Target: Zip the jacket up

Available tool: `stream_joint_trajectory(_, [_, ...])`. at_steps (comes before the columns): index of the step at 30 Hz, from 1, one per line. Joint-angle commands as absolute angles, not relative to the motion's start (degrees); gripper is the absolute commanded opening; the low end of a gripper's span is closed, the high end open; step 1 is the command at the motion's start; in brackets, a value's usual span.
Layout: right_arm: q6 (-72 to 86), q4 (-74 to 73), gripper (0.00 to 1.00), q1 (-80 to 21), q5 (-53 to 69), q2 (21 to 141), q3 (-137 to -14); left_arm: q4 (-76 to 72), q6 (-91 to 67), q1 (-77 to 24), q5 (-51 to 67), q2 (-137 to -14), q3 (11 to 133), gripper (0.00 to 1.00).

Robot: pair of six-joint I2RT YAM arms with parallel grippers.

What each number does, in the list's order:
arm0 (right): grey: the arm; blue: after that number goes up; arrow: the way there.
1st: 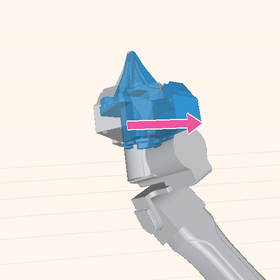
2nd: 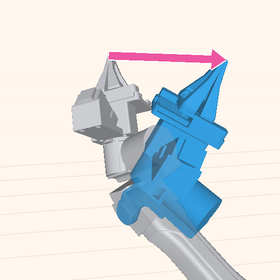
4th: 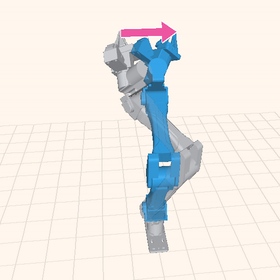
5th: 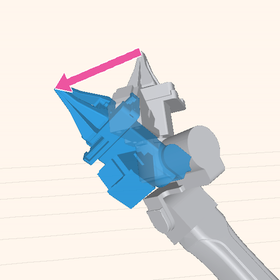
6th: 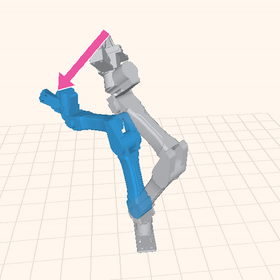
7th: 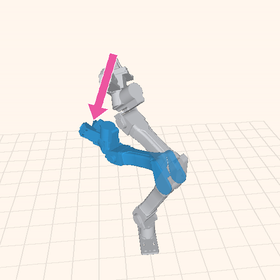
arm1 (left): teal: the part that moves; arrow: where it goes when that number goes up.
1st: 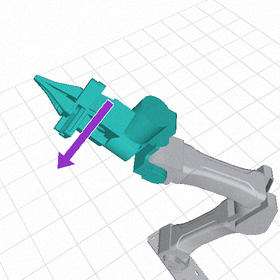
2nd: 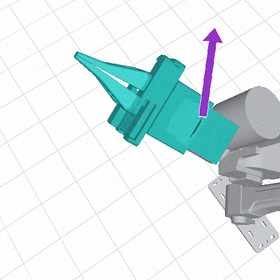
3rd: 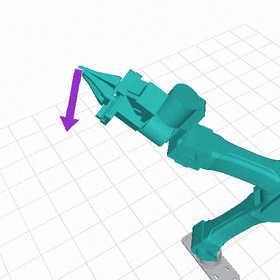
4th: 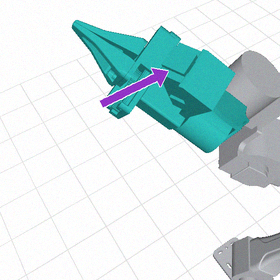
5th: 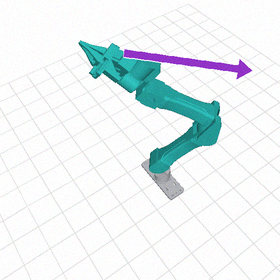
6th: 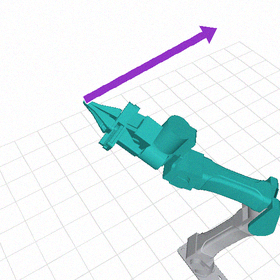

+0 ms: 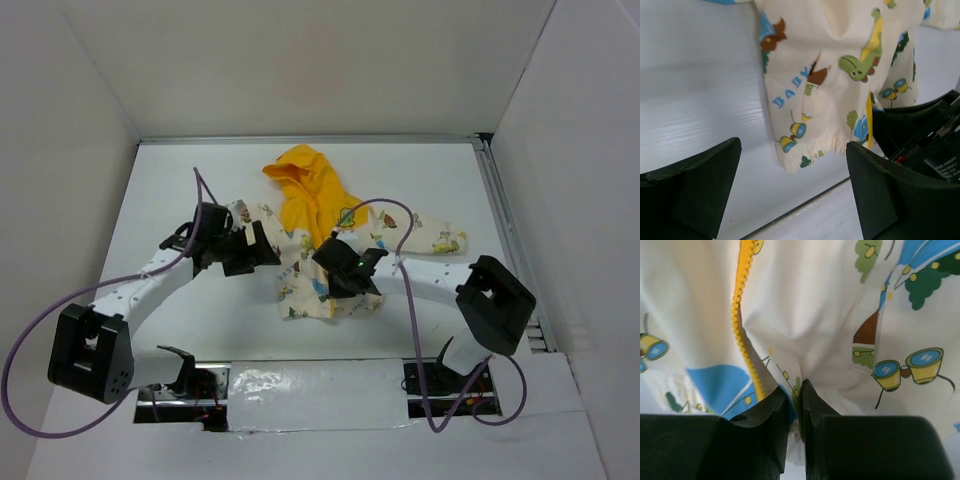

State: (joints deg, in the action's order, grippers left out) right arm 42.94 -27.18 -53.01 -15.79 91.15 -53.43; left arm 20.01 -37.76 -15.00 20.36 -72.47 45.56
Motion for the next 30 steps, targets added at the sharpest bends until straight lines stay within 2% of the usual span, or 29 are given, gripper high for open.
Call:
stream_joint_trajectory(1, [45.0,-25.94,0.2,-52.83,-18.63,83.44,-51.34,17.84,-37.18,-18.45,23.89,-73.82,47.37,0.99])
stream_joint_trajectory(2, [44.91,-24.1,0.18,-52.39,-17.33,82.02,-50.2,16.71,-36.83,-20.28,25.04,-74.0,47.29,0.99])
stream_joint_trajectory(3, [44.83,-23.21,0.13,-51.95,-16.36,80.61,-47.75,16.0,-36.65,-21.09,26.09,-74.35,47.02,0.99])
stream_joint_trajectory(7, [43.16,-15.58,0.09,-47.65,-8.9,74.37,-40.79,13.28,-37.26,-25.74,30.23,-76.28,46.05,0.99])
stream_joint_trajectory(10, [41.66,-14.15,0.08,-46.41,-3.08,75.05,-39.29,12.92,-38.49,-30.57,28.92,-79.36,48.15,0.99])
stream_joint_trajectory(11, [41.05,-13.89,0.03,-46.75,-2.47,75.67,-39.29,13.35,-39.02,-32.76,26.65,-81.45,49.03,0.99])
stream_joint_trajectory(17, [42.1,-15.47,0.02,-45.97,-2.99,79.54,-40.43,17.22,-39.2,-38.32,21.55,-89.9,55.02,0.99])
stream_joint_trajectory(25, [43.33,-14.59,0.01,-43.51,-2.11,75.85,-37.36,22.67,-40.51,-43.33,16.53,-98.52,62.48,0.99])
stream_joint_trajectory(30, [43.15,-14.5,0.01,-42.71,-2.11,75.76,-36.74,29.51,-42.97,-45.79,11.08,-104.66,67.67,0.93])
